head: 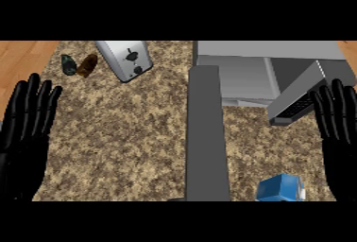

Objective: Pick up the milk, place it into the microwave and close the microwave

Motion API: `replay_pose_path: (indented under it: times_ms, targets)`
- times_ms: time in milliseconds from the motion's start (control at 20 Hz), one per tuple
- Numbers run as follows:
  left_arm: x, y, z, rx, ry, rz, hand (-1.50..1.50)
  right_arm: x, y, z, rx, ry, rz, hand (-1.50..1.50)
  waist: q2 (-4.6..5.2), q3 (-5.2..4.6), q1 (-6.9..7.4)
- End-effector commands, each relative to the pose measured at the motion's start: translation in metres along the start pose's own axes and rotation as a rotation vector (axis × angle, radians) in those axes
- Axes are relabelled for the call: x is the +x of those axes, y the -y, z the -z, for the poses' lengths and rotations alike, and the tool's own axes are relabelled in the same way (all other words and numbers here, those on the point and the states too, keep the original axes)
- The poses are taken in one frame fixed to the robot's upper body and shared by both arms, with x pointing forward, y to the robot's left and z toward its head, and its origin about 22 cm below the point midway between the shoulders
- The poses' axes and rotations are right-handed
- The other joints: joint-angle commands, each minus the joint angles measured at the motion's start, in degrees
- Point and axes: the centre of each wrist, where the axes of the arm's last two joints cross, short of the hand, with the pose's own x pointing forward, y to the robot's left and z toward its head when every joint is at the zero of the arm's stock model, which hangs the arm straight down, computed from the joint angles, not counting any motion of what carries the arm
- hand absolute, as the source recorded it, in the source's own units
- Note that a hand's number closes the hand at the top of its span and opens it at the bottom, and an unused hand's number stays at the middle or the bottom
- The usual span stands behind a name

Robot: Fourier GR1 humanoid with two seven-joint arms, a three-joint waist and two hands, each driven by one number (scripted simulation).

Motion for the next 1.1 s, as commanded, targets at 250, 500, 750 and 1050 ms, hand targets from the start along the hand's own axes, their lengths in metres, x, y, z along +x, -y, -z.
replay_pose_path:
  times_ms: [250,500,750,1050]
  targets:
    - [-0.014,-0.025,0.010,0.005,0.004,0.035,-1.50,0.059,-0.039,-0.020,-0.195,-0.047,0.017,-1.50,-0.65,0.58,-2.39]
    - [-0.030,-0.023,-0.011,0.049,-0.131,-0.160,-1.50,0.061,-0.075,-0.028,-0.001,-0.144,0.251,-1.50,-0.57,0.62,-1.72]
    - [-0.029,-0.046,-0.044,0.050,-0.116,-0.164,-1.50,0.069,-0.092,-0.045,-0.016,-0.159,0.227,-1.50,-0.61,0.63,-1.63]
    - [-0.026,-0.046,-0.045,0.049,-0.140,-0.177,-1.50,0.060,-0.085,-0.044,-0.154,-0.148,0.129,-1.50,-0.58,0.66,-1.78]
